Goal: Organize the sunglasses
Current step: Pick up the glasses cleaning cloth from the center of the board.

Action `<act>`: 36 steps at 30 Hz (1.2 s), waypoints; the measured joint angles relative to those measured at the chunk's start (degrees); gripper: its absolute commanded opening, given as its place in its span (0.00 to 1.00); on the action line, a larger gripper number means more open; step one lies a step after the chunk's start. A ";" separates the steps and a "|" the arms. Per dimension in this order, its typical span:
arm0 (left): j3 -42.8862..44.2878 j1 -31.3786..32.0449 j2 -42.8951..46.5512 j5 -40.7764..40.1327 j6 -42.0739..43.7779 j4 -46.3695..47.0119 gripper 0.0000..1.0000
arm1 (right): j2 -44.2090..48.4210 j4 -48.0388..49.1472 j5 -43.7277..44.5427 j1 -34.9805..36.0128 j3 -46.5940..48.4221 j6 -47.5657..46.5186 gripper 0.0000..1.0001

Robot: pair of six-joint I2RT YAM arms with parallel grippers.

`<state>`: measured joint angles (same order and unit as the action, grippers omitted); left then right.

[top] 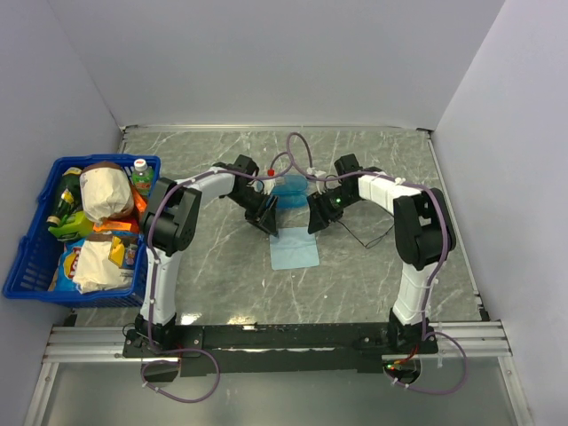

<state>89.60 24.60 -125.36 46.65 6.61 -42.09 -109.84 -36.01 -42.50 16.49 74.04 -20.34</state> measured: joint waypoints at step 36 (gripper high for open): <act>-1.29 -1.86 1.77 -1.99 -0.44 1.79 0.60 | -4.83 -1.20 -0.11 0.24 2.47 3.93 0.61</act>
<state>88.31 22.74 -123.59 44.66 6.17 -40.29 -114.67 -37.21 -42.61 16.73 76.51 -16.40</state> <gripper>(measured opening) 0.596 0.607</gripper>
